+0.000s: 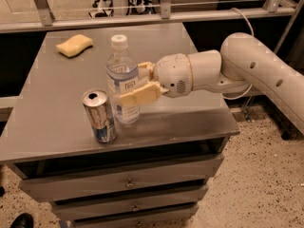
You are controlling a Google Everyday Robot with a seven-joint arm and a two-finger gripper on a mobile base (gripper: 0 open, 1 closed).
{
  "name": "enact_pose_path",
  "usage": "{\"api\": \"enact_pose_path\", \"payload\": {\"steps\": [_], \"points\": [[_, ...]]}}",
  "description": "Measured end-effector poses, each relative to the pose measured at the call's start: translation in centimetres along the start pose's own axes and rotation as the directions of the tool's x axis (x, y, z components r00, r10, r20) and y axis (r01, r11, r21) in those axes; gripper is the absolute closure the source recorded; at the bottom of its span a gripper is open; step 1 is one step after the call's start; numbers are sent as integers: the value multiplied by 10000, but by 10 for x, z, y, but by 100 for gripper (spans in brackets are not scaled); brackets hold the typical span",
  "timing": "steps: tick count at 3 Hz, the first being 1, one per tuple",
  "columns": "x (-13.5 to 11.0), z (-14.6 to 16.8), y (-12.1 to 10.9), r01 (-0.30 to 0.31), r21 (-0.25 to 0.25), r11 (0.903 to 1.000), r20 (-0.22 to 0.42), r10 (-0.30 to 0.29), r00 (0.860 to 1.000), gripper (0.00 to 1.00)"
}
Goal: Move blue plastic bottle near redbull can
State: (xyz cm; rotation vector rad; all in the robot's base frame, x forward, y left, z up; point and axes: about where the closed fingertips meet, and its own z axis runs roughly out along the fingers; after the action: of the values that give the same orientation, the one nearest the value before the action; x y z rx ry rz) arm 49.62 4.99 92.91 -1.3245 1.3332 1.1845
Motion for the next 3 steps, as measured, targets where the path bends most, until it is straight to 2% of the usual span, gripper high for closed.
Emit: {"api": "enact_pose_path", "payload": {"steps": [1, 2, 3], "points": [[14, 12, 8, 509, -697, 9963, -359, -535, 9979, 100], [29, 17, 12, 871, -1389, 9865, -662, -970, 9931, 74], [35, 17, 13, 1011, -1639, 9813, -802, -1154, 9901, 51]]}}
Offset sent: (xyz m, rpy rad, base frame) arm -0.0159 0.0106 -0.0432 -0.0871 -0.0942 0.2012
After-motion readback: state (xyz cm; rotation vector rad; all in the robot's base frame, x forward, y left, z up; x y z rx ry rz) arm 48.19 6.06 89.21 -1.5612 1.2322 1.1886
